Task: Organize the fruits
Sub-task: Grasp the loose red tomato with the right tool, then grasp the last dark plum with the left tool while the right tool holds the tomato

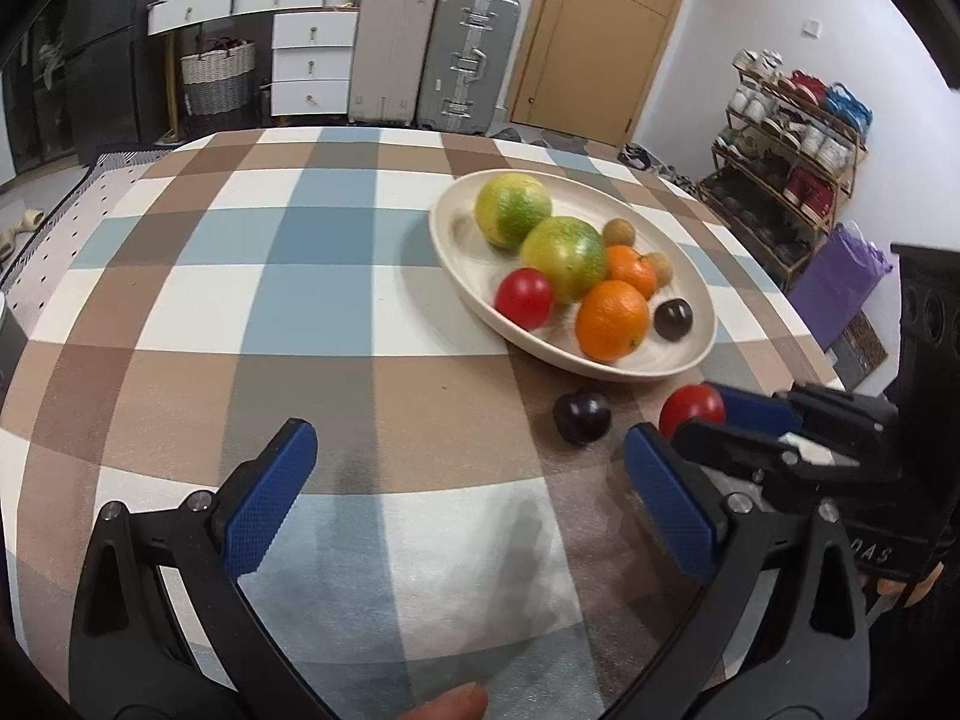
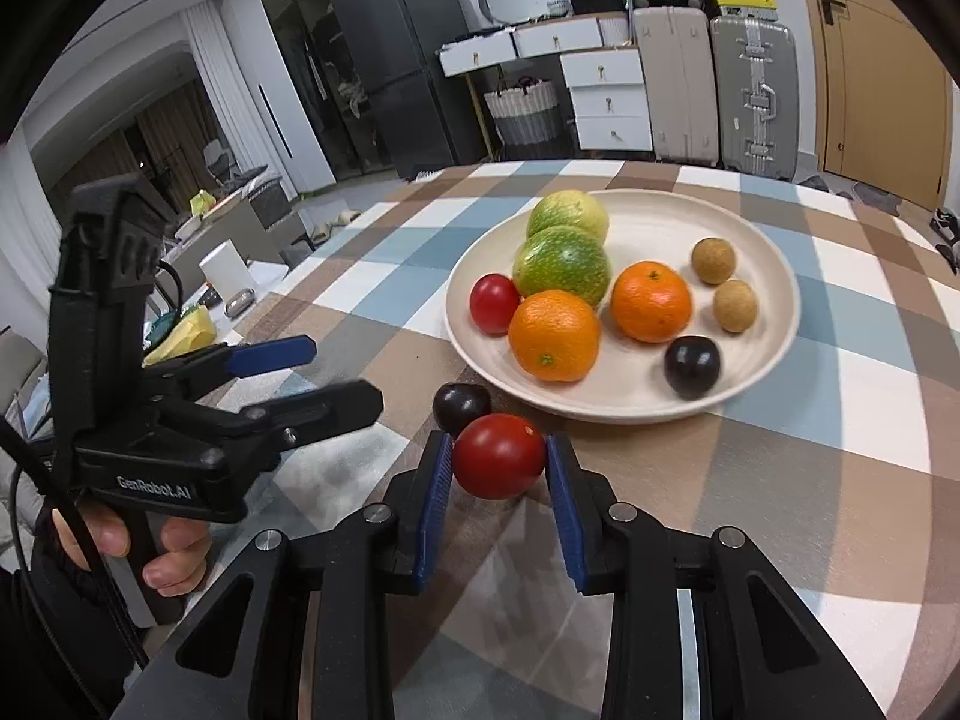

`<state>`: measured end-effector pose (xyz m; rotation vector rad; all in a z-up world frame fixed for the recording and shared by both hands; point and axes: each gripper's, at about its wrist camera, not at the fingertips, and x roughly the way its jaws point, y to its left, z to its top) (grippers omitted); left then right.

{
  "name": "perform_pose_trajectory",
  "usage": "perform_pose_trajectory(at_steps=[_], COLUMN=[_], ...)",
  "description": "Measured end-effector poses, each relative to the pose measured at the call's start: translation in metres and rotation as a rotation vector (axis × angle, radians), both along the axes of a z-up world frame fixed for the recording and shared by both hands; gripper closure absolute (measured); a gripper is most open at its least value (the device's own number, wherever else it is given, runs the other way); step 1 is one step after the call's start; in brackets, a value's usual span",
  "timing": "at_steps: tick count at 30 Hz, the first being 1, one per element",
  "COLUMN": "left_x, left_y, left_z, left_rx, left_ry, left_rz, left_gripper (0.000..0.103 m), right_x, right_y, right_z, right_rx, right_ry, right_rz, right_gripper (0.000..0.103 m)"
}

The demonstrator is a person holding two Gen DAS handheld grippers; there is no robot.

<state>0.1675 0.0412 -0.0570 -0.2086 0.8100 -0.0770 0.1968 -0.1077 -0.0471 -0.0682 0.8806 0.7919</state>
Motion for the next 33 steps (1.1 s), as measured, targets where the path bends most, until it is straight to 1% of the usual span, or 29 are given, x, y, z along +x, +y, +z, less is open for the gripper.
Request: perform_pose_trajectory(at_steps=[4,7,9,15,18,19,24,25,27,29,30,32,33], left_x=[0.005,0.012,0.017,0.026,0.03,0.031,0.032,0.032,0.032,0.031,0.031,0.03,0.029], left_y=[-0.014,-0.023,-0.028,-0.037,-0.038,-0.038,-0.041,-0.041,-0.043,-0.045,-0.046,-0.047,-0.048], left_z=[-0.002,-0.004,-0.005,-0.009,-0.012,-0.013,-0.013,-0.013,-0.013,-0.012,-0.012,-0.011,-0.011], left_rx=[0.015,0.03,0.03,0.02,0.018,0.017,0.024,0.02,0.025,0.029,0.03,0.025,0.022], left_ry=[0.025,0.04,0.044,0.062,0.08,0.086,0.074,0.07,0.067,0.065,0.063,0.06,0.059], left_rz=[-0.05,-0.049,-0.053,-0.068,-0.078,-0.08,-0.1,-0.11,-0.122,-0.133,-0.141,-0.155,-0.161], left_gripper=[0.001,0.001,0.001,0.003,0.01,0.015,0.021,0.025,0.028,0.037,0.039,0.051,0.053], right_x=[0.0,0.001,0.002,0.007,0.008,0.008,0.01,0.011,0.008,0.008,0.008,0.008,0.008], right_y=[-0.015,-0.024,-0.028,-0.033,-0.036,-0.036,-0.038,-0.037,-0.037,-0.037,-0.036,-0.036,-0.036], right_z=[0.008,0.014,0.017,0.015,0.017,0.017,0.017,0.017,0.017,0.016,0.016,0.016,0.016], right_rx=[0.018,0.046,0.044,0.033,0.043,0.043,0.045,0.045,0.045,0.044,0.044,0.044,0.045], right_ry=[-0.04,-0.072,-0.094,-0.094,-0.095,-0.097,-0.09,-0.09,-0.091,-0.089,-0.089,-0.089,-0.089], right_rz=[-0.048,-0.081,-0.104,-0.146,-0.159,-0.163,-0.168,-0.166,-0.164,-0.162,-0.162,-0.162,-0.163], right_gripper=[0.07,0.07,0.07,0.07,0.07,0.07,0.07,0.07,0.07,0.07,0.07,0.07,0.07])
